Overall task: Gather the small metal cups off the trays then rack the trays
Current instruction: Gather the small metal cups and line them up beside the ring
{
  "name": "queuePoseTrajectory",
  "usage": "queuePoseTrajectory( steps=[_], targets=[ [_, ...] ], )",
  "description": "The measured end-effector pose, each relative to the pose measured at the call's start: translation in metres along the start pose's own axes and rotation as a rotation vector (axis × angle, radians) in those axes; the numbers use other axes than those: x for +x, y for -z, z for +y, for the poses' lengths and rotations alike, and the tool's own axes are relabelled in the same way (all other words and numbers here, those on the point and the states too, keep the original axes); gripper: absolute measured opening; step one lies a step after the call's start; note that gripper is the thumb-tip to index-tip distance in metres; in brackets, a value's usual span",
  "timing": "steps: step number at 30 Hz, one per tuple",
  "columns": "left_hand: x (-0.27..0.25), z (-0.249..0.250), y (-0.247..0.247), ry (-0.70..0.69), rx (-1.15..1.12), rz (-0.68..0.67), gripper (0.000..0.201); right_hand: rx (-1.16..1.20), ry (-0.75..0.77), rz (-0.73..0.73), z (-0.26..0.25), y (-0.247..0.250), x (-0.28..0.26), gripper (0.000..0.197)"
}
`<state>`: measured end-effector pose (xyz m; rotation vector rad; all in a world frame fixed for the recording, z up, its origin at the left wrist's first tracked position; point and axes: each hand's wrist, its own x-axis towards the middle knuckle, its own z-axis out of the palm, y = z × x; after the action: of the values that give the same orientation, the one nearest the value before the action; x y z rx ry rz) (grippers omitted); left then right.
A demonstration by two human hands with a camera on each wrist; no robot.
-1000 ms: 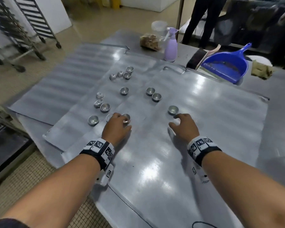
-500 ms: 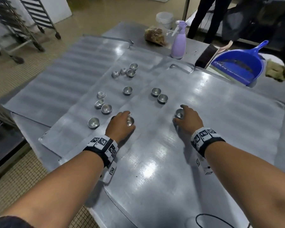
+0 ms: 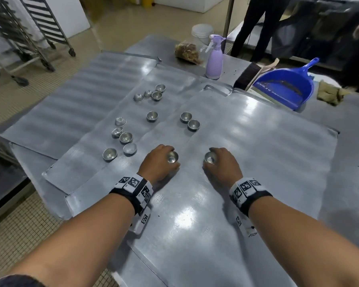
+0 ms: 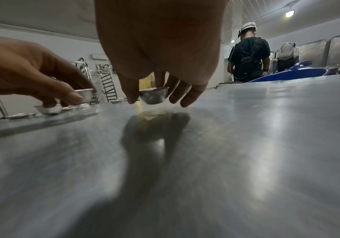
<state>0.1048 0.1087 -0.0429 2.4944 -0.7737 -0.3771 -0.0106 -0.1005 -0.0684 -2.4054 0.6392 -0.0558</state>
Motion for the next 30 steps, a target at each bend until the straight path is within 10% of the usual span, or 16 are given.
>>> queuePoseTrajectory(
  steps=[30],
  targets=[
    [-0.202, 0.342, -0.258, -0.515, 0.084, -0.435, 0.045, 0.056, -0.399, 0.211, 0.283, 0.160, -0.380, 0.062]
  ],
)
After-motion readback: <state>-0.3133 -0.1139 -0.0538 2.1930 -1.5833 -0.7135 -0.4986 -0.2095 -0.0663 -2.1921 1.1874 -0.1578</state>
